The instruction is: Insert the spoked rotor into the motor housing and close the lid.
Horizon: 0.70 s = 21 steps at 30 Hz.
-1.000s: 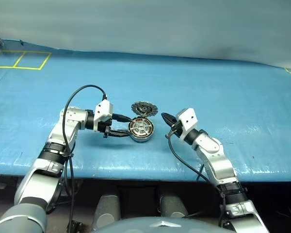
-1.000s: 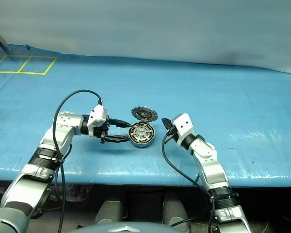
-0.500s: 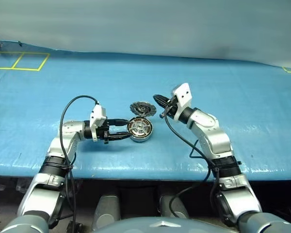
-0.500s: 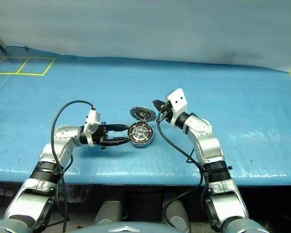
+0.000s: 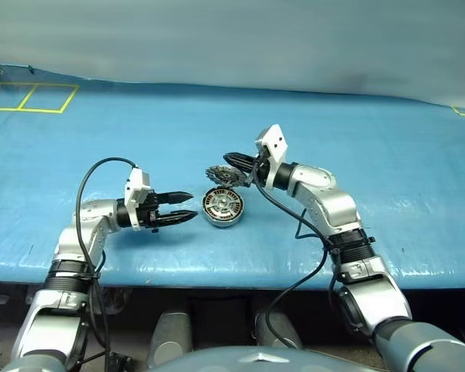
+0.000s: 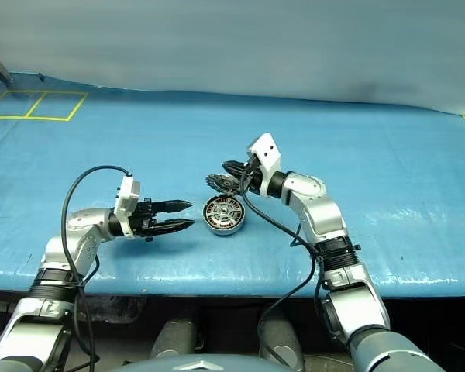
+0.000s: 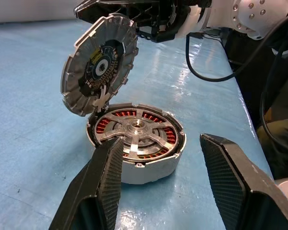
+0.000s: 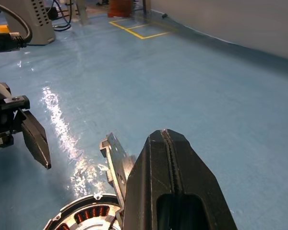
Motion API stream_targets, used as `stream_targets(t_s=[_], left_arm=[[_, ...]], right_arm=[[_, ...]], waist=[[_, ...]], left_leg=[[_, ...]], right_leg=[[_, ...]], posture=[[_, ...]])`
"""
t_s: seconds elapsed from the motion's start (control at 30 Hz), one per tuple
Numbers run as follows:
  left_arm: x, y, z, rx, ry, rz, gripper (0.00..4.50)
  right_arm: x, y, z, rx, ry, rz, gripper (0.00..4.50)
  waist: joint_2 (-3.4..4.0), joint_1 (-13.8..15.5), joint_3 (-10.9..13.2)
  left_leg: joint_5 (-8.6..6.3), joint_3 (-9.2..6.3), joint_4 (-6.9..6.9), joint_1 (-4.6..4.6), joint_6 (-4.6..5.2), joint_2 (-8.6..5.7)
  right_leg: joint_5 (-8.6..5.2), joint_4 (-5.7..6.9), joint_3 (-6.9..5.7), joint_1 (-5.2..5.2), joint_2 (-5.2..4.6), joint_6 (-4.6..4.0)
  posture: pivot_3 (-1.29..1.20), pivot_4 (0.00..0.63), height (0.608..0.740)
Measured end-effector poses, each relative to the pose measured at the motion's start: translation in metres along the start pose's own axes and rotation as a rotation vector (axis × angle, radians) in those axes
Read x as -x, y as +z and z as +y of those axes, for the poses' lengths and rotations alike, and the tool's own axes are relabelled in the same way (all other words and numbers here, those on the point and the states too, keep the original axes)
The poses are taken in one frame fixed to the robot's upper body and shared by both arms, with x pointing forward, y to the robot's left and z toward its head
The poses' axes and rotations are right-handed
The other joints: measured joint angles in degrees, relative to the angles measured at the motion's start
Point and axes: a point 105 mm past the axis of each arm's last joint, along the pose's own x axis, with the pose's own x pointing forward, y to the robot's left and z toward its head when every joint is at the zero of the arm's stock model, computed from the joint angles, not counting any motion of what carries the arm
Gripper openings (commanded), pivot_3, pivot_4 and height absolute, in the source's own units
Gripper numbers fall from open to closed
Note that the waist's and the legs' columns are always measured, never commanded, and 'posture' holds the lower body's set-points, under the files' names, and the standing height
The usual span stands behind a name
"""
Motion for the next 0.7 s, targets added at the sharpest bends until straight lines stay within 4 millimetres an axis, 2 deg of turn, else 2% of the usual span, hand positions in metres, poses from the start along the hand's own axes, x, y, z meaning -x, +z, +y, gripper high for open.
stream_targets(t_s=[0.13, 0.4, 0.53, 0.7], left_arm=[[0.000, 0.000, -0.001, 0.010, -0.003, -0.003, 2.74], [0.000, 0.000, -0.001, 0.009, 0.000, -0.007, 2.74], [-0.001, 0.000, -0.002, 0.012, 0.005, -0.013, 2.74], [-0.003, 0.003, -0.002, -0.002, 0.008, -0.018, 2.74]], right_arm=[[0.002, -0.006, 0.015, -0.009, 0.044, 0.011, 0.00], [0.011, -0.038, 0.044, -0.071, 0.067, 0.074, 0.00], [0.010, -0.054, 0.050, -0.110, 0.038, 0.101, 0.00], [0.006, -0.058, 0.050, -0.125, 0.001, 0.091, 0.00]], waist=[[0.00, 0.08, 0.00], [-0.02, 0.05, -0.01], [-0.01, 0.03, -0.01], [-0.02, 0.03, -0.01]], left_leg=[[0.00, 0.00, -0.03, 0.00, -0.01, 0.01], [-0.01, 0.01, -0.04, 0.02, -0.01, 0.03], [-0.01, 0.06, -0.04, 0.01, -0.01, 0.07], [-0.01, 0.07, -0.04, 0.03, -0.02, 0.11]], right_leg=[[-0.03, 0.00, -0.02, -0.02, 0.00, -0.04], [-0.11, 0.00, -0.02, -0.04, 0.00, 0.04], [-0.12, 0.00, -0.02, -0.07, 0.00, 0.06], [-0.13, -0.01, -0.04, -0.07, 0.00, 0.05]], posture=[[0.00, 0.150, 0.740], [0.00, 0.150, 0.740], [0.00, 0.150, 0.740], [0.00, 0.150, 0.740]])
